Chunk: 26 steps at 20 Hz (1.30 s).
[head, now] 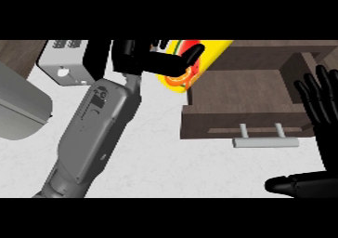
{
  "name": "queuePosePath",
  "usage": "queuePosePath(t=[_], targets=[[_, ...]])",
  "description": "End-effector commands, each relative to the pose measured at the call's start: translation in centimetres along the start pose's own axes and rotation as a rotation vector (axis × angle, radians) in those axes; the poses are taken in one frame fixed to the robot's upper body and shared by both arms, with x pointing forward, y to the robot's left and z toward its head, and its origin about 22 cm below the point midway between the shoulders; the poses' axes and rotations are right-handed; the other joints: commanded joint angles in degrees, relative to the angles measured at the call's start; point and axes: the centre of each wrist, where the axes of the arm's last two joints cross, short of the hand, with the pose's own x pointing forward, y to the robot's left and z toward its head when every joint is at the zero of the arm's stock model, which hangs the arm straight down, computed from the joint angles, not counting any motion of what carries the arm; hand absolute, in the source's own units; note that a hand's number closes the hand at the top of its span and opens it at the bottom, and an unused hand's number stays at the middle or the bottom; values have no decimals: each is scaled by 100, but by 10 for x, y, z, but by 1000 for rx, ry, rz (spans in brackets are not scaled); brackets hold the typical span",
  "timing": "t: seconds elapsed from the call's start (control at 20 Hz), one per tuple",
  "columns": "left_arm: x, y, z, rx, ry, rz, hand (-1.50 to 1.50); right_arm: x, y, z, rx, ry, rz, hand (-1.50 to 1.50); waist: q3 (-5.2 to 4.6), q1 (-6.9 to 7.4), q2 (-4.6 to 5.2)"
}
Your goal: Pick up the cup, place it into the drawer and close the drawer
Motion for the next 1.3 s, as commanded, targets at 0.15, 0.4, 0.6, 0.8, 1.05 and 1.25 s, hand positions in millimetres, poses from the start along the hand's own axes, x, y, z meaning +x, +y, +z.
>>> queuePosePath(t=[0.15, 0.4, 0.6, 0.8, 1.05, 1.25], targets=[[-4, -25, -37, 6, 80, -44, 150, 10, 11, -8, 0, -5, -4, -150, -2, -46, 13], [-28, -32, -33, 16, 94, -69, 150, 7, 9, -10, -4, -6, 11, -150, -1, -91, 24], [-29, -47, -43, 10, 115, -92, 150, -10, 4, -7, 26, -13, -11, -150, 3, -181, 45], [-45, -44, -37, 17, 147, -98, 150, -2, 11, -11, 35, -6, -17, -150, 3, -275, 70], [-57, -47, -31, -21, 184, -178, 150, 7, 5, -15, 59, -29, -3, -150, 4, -352, 75], [-48, -59, -39, -35, 176, -220, 150, 9, 19, -9, 27, -15, -35, -150, 2, -336, 61]])
